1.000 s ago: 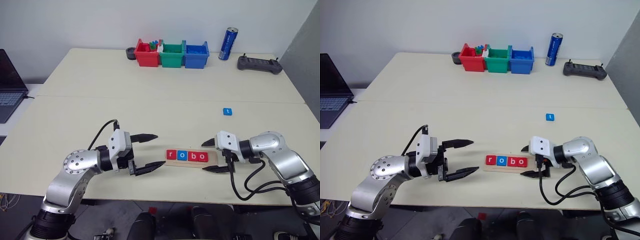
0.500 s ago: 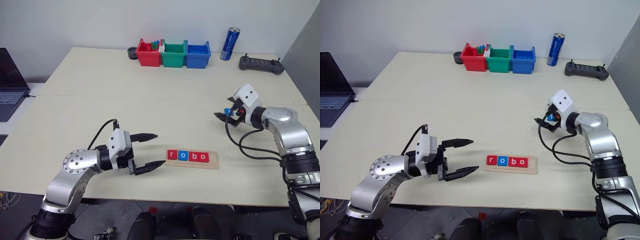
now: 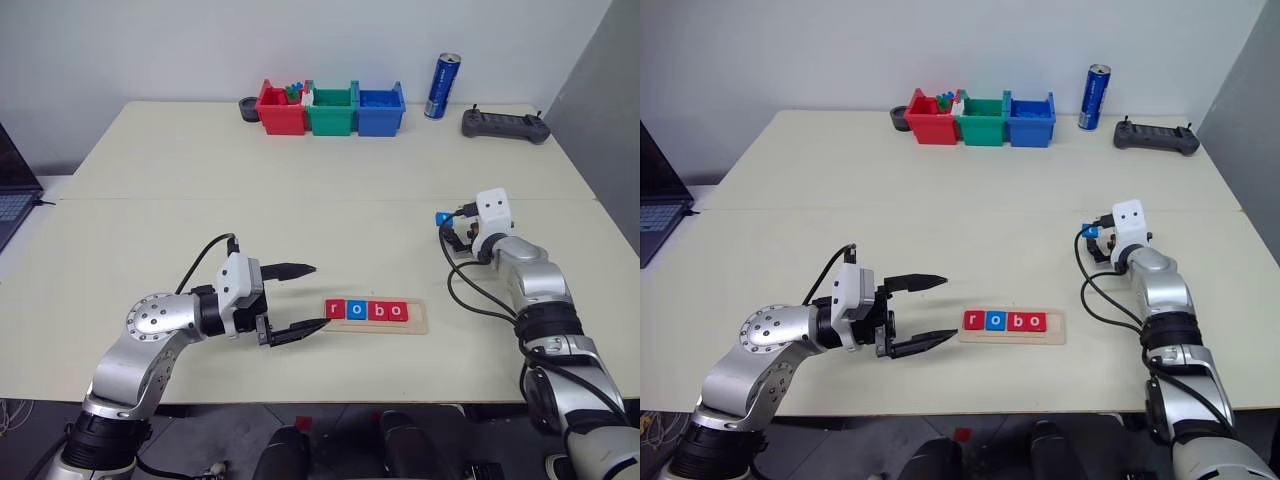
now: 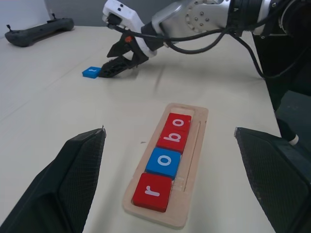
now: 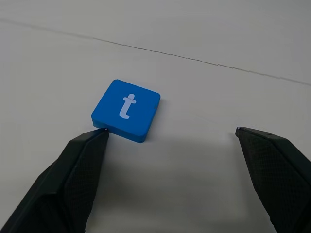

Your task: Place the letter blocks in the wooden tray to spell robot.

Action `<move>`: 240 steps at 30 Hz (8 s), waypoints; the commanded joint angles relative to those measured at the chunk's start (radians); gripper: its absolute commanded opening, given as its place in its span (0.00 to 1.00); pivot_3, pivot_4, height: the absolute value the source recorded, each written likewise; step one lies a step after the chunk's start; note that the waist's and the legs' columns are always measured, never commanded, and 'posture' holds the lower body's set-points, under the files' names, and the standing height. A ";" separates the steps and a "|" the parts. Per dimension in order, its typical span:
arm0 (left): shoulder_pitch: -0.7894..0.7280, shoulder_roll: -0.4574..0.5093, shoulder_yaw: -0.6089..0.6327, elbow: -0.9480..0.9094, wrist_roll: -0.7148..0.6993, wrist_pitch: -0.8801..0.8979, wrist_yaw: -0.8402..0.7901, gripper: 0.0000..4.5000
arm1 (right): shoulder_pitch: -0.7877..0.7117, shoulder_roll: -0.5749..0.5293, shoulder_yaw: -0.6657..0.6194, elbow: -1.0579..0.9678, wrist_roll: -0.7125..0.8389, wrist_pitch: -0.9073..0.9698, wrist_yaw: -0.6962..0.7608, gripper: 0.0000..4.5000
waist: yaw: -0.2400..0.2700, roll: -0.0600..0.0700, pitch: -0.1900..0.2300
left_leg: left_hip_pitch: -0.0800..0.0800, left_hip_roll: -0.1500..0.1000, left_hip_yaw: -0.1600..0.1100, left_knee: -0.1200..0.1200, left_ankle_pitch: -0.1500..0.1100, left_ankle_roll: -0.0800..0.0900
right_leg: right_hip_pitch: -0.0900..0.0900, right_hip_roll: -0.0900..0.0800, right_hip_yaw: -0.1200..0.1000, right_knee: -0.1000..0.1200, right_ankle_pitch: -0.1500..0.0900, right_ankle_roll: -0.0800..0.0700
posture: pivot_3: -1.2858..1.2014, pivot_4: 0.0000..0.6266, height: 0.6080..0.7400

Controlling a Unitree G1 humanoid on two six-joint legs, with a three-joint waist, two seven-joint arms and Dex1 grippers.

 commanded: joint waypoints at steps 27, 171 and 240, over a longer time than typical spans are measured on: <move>0.004 -0.004 0.004 -0.005 0.006 -0.037 0.003 1.00 | -0.082 0.112 -0.037 0.095 0.012 -0.004 -0.135 0.58 | -0.009 0.001 0.000 | 0.002 0.000 0.000 0.000 0.001 0.001 | 0.000 0.001 0.000 0.003 0.000 0.000 | 0.52 0.24 1.00; -0.032 -0.005 -0.021 0.026 0.017 -0.049 -0.021 1.00 | 0.325 -0.428 0.325 -0.618 0.045 -0.261 1.020 0.78 | 0.027 0.000 0.000 | -0.002 -0.001 -0.004 0.010 0.000 0.001 | 0.002 -0.001 -0.004 0.005 -0.003 -0.001 | 0.52 0.24 1.00; -0.028 -0.004 -0.015 0.038 0.031 -0.069 -0.020 1.00 | 0.337 -0.444 0.297 -0.652 0.094 -0.191 1.016 0.01 | 0.027 0.000 0.000 | -0.002 -0.001 -0.004 0.010 0.000 0.001 | 0.002 -0.001 -0.004 0.005 -0.003 -0.001 | 0.52 0.24 1.00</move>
